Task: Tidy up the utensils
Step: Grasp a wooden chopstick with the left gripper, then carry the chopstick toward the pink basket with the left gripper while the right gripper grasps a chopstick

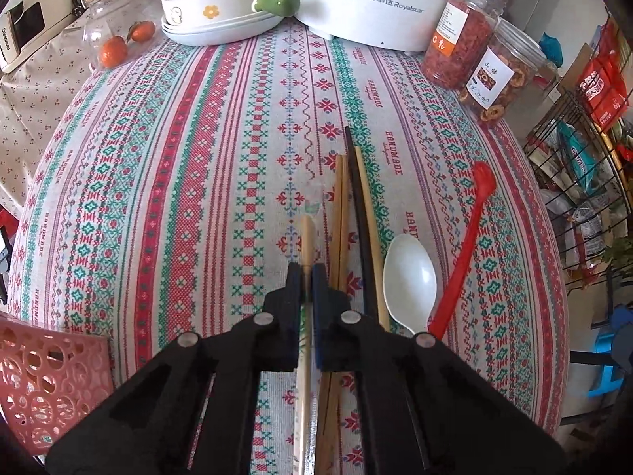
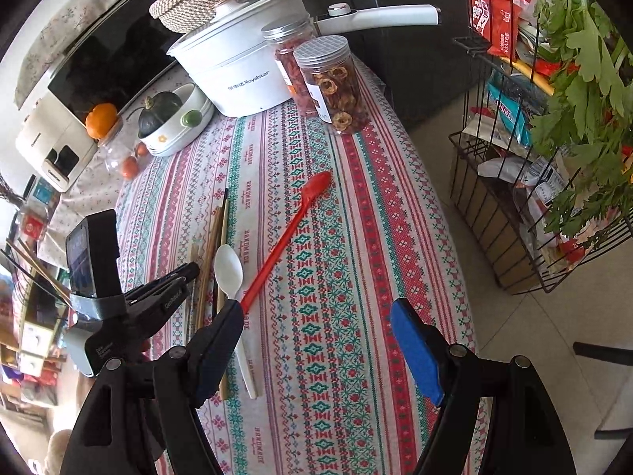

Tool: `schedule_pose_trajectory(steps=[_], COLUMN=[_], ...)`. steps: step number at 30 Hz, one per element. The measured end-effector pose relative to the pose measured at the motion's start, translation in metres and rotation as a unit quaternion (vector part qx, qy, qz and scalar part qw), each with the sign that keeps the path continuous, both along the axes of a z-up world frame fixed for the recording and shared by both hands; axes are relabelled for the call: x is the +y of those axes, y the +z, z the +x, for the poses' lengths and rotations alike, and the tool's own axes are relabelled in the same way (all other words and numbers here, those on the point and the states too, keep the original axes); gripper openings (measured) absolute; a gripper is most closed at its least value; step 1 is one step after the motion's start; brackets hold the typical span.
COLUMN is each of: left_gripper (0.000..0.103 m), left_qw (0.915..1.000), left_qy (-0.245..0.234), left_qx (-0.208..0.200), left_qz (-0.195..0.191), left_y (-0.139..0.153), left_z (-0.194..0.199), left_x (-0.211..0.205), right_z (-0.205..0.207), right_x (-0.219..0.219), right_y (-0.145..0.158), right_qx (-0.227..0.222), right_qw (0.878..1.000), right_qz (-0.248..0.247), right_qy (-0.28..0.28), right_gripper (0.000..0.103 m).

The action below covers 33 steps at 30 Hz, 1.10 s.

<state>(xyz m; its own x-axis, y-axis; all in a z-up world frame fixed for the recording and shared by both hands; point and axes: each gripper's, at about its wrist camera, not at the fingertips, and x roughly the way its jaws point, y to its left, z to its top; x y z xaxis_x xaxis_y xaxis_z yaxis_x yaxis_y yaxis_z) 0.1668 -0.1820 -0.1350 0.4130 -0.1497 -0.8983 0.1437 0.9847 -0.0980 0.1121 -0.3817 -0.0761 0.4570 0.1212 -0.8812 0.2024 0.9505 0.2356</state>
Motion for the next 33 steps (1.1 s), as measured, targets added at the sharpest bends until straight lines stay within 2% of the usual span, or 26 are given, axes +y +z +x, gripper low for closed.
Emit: schedule_pose_trajectory(steps=[7, 12, 16, 19, 24, 33], left_gripper=[0.006, 0.006, 0.006, 0.006, 0.006, 0.006], left_qw=[0.9962, 0.9893, 0.9823, 0.9771, 0.9655, 0.9521], left_qy=[-0.066, -0.112, -0.135, -0.14, -0.129, -0.106], left_qx=[-0.051, -0.08, -0.105, -0.124, -0.162, -0.208], left_qz=[-0.025, -0.049, -0.076, -0.102, -0.158, -0.197], left_y=[0.043, 0.076, 0.101, 0.113, 0.122, 0.13], left_z=[-0.047, -0.079, -0.109, -0.125, -0.142, -0.146], left_x=[0.006, 0.027, 0.049, 0.069, 0.107, 0.146], right_z=[0.009, 0.022, 0.035, 0.046, 0.063, 0.087], right_x=[-0.002, 0.021, 0.044, 0.057, 0.083, 0.127], right_y=[-0.008, -0.017, -0.024, -0.034, -0.048, -0.067], right_qx=[0.003, 0.005, 0.006, 0.014, 0.02, 0.029], right_qw=[1.0, 1.0, 0.998, 0.997, 0.994, 0.988], right_qz=[0.002, 0.008, 0.001, 0.024, 0.023, -0.062], right_qy=[-0.014, 0.021, 0.056, 0.076, 0.101, 0.137], right_gripper=[0.078, 0.076, 0.065, 0.055, 0.054, 0.052])
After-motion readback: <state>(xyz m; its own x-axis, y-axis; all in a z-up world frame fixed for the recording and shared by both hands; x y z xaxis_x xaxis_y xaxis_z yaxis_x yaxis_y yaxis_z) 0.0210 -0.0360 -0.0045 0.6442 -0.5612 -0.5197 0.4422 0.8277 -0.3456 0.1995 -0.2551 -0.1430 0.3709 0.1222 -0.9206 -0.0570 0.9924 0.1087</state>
